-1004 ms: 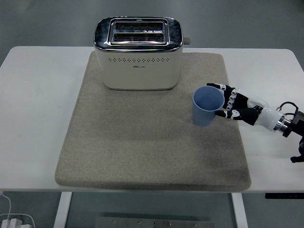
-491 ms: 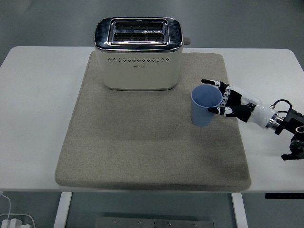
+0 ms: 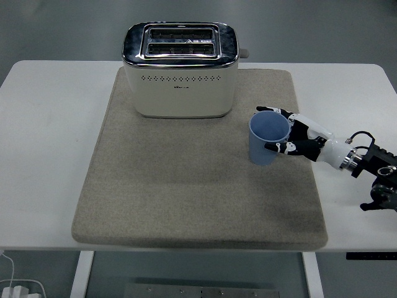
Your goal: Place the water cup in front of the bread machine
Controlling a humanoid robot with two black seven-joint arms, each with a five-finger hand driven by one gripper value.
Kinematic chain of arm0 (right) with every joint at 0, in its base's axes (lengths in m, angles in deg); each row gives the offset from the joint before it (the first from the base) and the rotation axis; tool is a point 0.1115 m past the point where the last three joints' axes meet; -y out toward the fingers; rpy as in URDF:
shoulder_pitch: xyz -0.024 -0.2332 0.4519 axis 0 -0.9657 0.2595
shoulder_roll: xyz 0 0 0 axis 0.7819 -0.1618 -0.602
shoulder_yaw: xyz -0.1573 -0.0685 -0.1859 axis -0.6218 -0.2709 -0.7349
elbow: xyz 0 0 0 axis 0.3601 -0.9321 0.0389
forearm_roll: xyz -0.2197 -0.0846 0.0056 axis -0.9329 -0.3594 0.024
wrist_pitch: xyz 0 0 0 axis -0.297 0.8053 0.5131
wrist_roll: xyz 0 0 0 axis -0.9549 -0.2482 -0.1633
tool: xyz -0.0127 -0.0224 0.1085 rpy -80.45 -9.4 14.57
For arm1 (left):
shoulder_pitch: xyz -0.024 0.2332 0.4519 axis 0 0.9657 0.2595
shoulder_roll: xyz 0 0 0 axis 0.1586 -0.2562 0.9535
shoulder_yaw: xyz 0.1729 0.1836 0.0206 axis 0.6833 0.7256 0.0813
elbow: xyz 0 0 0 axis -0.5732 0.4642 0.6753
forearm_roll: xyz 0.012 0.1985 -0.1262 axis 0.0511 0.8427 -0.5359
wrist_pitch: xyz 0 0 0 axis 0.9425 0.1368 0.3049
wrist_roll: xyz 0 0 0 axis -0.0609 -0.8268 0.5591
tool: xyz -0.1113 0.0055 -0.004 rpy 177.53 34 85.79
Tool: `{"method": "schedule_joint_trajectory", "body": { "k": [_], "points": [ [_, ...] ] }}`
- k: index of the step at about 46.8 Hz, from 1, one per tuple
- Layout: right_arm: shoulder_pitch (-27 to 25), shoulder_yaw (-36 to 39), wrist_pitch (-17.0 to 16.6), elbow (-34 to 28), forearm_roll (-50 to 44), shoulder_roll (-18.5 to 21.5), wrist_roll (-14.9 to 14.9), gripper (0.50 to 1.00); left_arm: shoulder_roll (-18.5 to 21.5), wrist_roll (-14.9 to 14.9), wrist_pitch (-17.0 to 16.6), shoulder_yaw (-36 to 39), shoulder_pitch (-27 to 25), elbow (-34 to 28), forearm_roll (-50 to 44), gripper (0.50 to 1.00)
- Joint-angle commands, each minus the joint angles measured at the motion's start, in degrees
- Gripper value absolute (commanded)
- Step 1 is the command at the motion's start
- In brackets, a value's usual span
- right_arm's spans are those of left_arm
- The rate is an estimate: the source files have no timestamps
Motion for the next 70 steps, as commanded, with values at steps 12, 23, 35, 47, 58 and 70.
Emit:
{"method": "schedule_joint_trajectory", "body": {
  "k": [12, 23, 35, 47, 58, 70],
  "points": [
    [0.2, 0.1, 2.6, 0.0, 0.0, 1.6, 0.0, 0.742, 0.0, 0.0, 0.0, 0.0, 0.0, 0.0, 0.0, 1.000],
    [0.5, 0.4, 2.5, 0.1, 0.3, 1.4, -0.1, 0.693, 0.0, 0.0, 0.0, 0.0, 0.0, 0.0, 0.0, 1.000],
    [4.7, 0.4, 2.1, 0.3, 0.5, 5.0, 0.1, 0.695, 0.0, 0.0, 0.0, 0.0, 0.0, 0.0, 0.0, 1.000],
    [7.6, 0.2, 3.1, 0.2, 0.3, 11.0, 0.7, 0.695, 0.0, 0.0, 0.0, 0.0, 0.0, 0.0, 0.0, 1.000],
    [9.0, -0.1, 8.1, -0.7, 0.0, 17.4, 3.6, 0.699, 0.0, 0.0, 0.0, 0.0, 0.0, 0.0, 0.0, 1.000],
    [8.9, -2.2, 15.6, -2.3, -0.1, 23.6, 4.6, 0.715, 0.0, 0.0, 0.0, 0.0, 0.0, 0.0, 0.0, 1.000]
  ]
}}
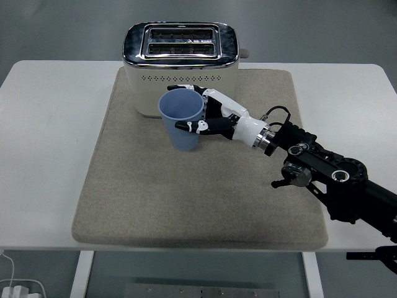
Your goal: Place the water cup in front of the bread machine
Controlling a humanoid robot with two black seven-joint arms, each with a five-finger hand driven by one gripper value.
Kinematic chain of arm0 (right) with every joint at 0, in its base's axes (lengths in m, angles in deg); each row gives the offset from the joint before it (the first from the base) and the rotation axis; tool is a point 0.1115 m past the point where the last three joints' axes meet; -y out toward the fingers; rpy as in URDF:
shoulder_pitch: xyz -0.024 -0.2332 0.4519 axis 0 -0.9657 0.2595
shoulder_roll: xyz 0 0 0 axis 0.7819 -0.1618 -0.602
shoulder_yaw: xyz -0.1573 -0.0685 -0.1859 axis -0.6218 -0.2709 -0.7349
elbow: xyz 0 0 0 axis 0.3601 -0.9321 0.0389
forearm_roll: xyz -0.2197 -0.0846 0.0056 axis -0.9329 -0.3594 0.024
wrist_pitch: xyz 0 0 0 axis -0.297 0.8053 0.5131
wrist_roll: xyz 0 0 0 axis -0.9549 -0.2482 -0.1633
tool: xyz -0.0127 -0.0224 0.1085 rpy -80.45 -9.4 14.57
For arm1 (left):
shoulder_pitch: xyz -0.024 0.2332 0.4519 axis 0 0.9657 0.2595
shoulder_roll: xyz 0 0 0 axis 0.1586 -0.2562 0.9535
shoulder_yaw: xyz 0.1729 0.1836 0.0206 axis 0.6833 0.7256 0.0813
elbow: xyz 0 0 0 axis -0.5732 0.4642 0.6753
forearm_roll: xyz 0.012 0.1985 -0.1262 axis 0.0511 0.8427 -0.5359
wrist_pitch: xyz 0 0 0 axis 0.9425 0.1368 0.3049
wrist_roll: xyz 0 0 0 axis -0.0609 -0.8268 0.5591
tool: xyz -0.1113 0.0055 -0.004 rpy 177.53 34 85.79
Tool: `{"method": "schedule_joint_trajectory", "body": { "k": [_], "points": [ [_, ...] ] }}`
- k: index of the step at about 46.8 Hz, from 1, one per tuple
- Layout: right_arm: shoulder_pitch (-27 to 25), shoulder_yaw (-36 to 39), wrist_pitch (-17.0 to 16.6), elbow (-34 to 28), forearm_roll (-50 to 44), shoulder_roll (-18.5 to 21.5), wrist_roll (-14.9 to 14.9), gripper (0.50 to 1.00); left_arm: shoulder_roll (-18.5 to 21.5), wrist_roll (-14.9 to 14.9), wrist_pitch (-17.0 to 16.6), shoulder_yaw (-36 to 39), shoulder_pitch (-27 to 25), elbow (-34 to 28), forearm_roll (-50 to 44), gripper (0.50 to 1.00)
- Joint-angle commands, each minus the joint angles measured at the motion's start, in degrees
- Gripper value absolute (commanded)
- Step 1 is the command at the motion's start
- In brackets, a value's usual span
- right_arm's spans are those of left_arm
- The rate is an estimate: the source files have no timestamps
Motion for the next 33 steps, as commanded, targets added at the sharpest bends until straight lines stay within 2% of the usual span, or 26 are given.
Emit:
{"method": "schedule_joint_trajectory", "body": {
  "k": [1, 12, 15, 33],
  "points": [
    [-0.1, -0.5, 3.3, -0.6, 0.0, 1.2, 0.0, 0.717, 0.0, 0.0, 0.0, 0.0, 0.0, 0.1, 0.0, 1.000],
    [-0.3, -0.5, 7.6, -1.2, 0.1, 1.2, -0.1, 0.756, 0.0, 0.0, 0.0, 0.0, 0.0, 0.0, 0.0, 1.000],
    [-0.3, -0.6, 7.6, -1.3, 0.1, 1.2, -0.1, 0.780, 0.0, -0.1, 0.0, 0.0, 0.0, 0.0, 0.0, 1.000],
    [-1.4, -3.2, 8.2, -1.6, 0.1, 1.2, -0.2, 0.823, 0.0, 0.0, 0.0, 0.0, 0.0, 0.0, 0.0, 1.000]
  ]
}}
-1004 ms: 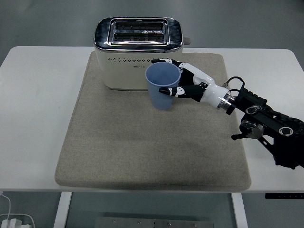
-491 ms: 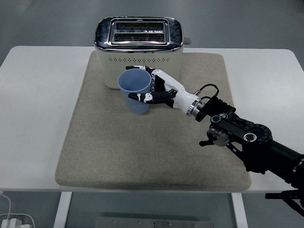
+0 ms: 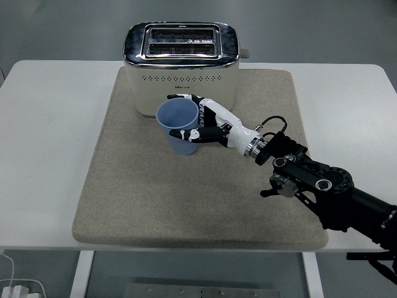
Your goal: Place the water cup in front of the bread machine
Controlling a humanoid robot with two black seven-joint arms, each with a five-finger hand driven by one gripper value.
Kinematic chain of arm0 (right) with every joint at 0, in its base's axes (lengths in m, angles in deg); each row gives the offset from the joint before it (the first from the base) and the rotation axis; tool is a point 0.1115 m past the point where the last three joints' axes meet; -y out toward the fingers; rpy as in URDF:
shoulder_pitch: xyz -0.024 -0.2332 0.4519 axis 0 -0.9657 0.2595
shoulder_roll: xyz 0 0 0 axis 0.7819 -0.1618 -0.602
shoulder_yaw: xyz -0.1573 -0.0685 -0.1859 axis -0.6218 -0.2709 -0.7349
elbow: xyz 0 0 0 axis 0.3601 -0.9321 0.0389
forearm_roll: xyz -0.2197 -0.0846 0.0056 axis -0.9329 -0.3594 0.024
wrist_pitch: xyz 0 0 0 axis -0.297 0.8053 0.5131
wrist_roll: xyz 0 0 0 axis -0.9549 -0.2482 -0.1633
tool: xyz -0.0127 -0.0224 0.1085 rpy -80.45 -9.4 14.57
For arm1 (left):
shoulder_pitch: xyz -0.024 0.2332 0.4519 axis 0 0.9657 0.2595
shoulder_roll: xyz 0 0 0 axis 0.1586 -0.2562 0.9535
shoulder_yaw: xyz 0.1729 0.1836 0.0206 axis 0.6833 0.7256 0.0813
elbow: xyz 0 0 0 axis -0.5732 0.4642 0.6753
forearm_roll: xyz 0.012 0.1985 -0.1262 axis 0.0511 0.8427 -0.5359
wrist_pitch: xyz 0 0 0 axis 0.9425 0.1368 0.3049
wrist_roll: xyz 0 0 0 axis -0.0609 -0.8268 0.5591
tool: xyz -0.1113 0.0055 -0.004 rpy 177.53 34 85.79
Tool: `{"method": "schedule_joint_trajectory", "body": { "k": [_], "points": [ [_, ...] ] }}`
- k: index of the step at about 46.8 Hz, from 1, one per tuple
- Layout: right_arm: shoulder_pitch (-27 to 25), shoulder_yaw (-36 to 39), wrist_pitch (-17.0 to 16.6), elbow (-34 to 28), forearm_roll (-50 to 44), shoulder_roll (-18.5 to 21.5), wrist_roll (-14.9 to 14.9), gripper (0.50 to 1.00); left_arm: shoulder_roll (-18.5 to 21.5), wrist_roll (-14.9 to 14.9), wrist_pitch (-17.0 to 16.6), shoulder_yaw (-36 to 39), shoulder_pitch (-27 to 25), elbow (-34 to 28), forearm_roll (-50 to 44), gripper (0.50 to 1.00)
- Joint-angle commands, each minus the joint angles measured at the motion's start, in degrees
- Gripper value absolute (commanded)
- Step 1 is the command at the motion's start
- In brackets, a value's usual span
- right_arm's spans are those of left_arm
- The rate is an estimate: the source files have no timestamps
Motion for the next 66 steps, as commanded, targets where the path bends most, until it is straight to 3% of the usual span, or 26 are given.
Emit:
{"method": "schedule_joint_trajectory", "body": {
  "k": [1, 22, 50, 57, 66],
  "points": [
    [-0.2, 0.0, 0.0, -0.2, 0.0, 0.0, 0.0, 0.823, 0.0, 0.0, 0.0, 0.0, 0.0, 0.0, 0.0, 1.000],
    [-0.8, 0.1, -0.3, -0.2, 0.6, 0.0, -0.4, 0.913, 0.0, 0.0, 0.0, 0.0, 0.0, 0.0, 0.0, 1.000],
    [-0.8, 0.1, -1.0, 0.0, 0.9, 0.0, -0.5, 0.915, 0.0, 0.0, 0.0, 0.0, 0.0, 0.0, 0.0, 1.000],
    [-0.8, 0.0, -3.7, 0.1, 0.7, 0.0, -0.5, 0.915, 0.0, 0.0, 0.0, 0.0, 0.0, 0.0, 0.0, 1.000],
    [-0.7, 0.1, -4.0, 0.1, 0.7, 0.0, -0.5, 0.915, 0.0, 0.0, 0.0, 0.0, 0.0, 0.0, 0.0, 1.000]
  ]
}}
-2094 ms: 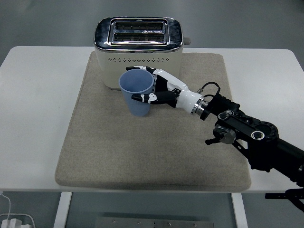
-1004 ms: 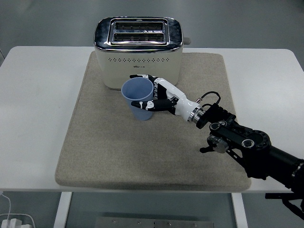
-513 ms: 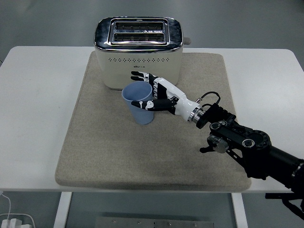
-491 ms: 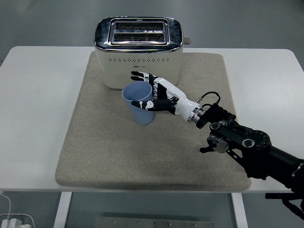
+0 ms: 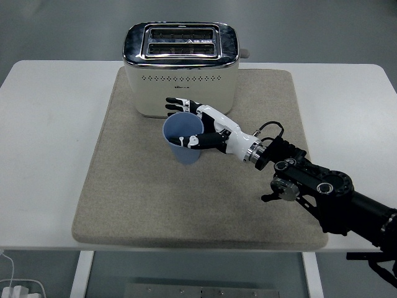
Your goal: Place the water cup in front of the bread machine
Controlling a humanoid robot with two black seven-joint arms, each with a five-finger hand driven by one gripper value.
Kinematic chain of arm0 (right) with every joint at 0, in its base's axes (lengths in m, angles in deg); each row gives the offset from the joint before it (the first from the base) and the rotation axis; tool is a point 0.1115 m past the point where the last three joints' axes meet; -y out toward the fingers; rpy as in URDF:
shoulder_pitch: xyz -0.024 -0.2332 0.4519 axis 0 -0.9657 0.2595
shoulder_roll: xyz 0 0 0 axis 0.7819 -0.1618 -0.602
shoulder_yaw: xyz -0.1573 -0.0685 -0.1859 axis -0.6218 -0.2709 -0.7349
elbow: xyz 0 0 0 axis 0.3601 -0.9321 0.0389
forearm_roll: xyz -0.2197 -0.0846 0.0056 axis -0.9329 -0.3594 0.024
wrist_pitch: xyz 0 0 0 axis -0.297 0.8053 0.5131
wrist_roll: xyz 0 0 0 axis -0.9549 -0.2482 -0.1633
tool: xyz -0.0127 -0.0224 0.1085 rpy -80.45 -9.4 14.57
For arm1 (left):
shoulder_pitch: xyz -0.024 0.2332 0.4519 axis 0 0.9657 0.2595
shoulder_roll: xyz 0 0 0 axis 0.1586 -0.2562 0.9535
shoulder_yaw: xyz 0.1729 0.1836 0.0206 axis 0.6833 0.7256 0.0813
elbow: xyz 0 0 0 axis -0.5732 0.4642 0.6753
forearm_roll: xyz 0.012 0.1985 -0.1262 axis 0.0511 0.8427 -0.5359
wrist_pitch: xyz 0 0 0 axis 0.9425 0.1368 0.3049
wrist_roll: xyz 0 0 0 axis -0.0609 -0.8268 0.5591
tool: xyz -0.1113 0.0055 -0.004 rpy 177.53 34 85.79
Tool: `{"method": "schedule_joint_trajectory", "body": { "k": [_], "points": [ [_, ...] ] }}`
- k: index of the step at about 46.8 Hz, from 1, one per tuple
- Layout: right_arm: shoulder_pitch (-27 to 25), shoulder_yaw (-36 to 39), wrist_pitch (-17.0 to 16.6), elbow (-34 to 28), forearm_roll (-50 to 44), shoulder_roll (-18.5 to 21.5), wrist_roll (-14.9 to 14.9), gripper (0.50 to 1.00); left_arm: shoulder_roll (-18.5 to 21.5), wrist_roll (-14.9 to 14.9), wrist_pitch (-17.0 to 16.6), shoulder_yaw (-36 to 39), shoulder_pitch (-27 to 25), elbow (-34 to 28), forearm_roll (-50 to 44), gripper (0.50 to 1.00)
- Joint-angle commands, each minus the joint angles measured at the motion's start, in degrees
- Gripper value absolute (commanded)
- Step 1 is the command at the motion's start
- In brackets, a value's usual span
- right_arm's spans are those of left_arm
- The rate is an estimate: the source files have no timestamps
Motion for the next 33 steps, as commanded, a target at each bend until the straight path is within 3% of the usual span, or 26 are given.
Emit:
{"method": "schedule_joint_trajectory", "body": {
  "k": [1, 18, 33],
  "points": [
    [0.2, 0.2, 0.1, 0.0, 0.2, 0.0, 0.0, 0.915, 0.0, 0.0, 0.0, 0.0, 0.0, 0.0, 0.0, 1.000],
    [1.0, 1.1, 0.3, 0.0, 0.3, -0.1, -0.3, 0.915, 0.0, 0.0, 0.0, 0.0, 0.0, 0.0, 0.0, 1.000],
    [2.5, 1.1, -0.8, 0.2, 0.5, -3.1, -0.4, 0.915, 0.0, 0.0, 0.0, 0.0, 0.0, 0.0, 0.0, 1.000]
  ]
}}
